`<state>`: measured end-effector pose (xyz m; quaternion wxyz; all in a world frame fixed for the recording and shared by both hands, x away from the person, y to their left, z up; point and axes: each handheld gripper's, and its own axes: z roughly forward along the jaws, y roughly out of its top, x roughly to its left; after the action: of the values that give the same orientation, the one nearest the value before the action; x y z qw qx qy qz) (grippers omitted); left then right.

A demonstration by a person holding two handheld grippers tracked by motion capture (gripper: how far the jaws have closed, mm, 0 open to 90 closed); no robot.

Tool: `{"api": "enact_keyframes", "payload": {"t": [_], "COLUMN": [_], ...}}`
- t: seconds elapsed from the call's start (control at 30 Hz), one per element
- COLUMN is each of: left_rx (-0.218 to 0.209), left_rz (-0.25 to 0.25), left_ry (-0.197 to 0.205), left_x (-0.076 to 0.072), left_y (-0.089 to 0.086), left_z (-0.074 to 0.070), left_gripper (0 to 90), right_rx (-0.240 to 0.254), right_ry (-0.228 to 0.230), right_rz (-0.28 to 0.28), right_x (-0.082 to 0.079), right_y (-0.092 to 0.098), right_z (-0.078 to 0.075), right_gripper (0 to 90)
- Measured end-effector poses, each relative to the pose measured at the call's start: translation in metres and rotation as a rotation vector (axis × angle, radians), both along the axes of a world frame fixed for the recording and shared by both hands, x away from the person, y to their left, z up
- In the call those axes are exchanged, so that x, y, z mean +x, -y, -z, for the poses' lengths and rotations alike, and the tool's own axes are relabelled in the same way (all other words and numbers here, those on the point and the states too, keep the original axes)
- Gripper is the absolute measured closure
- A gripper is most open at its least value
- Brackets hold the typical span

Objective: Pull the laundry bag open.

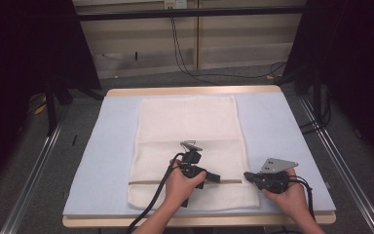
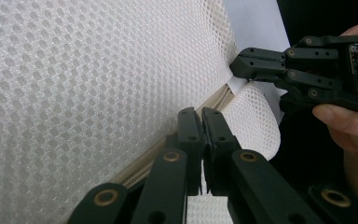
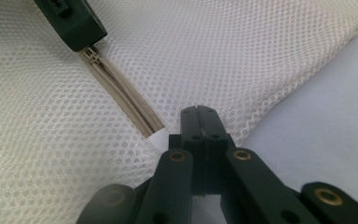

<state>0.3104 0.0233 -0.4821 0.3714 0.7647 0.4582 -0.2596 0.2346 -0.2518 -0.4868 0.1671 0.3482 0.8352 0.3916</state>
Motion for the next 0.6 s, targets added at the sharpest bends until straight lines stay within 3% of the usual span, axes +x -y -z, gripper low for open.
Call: {"api": "enact_keyframes", "payload": {"t": [0.23,0.6], "left_rx": [0.019,0.001], "left_rz": [-0.006,-0.015], "left_ry": [0.015,-0.009], "left_x": [0.0001,-0.0001], "left_y": [-0.0025,-0.0060], "left_z": [-0.0006,-0.0010], "left_gripper": [87.4,87.4], "right_rx": [0.004,0.002], "right_ry": [-0.002,-0.003], "right_rz": [0.002,0.006], "right_x": [0.0004,0.0004], "right_y": [0.0002,0.0002], "right_z": [0.0000,-0.0001], "right_gripper": [90.0,90.0]}}
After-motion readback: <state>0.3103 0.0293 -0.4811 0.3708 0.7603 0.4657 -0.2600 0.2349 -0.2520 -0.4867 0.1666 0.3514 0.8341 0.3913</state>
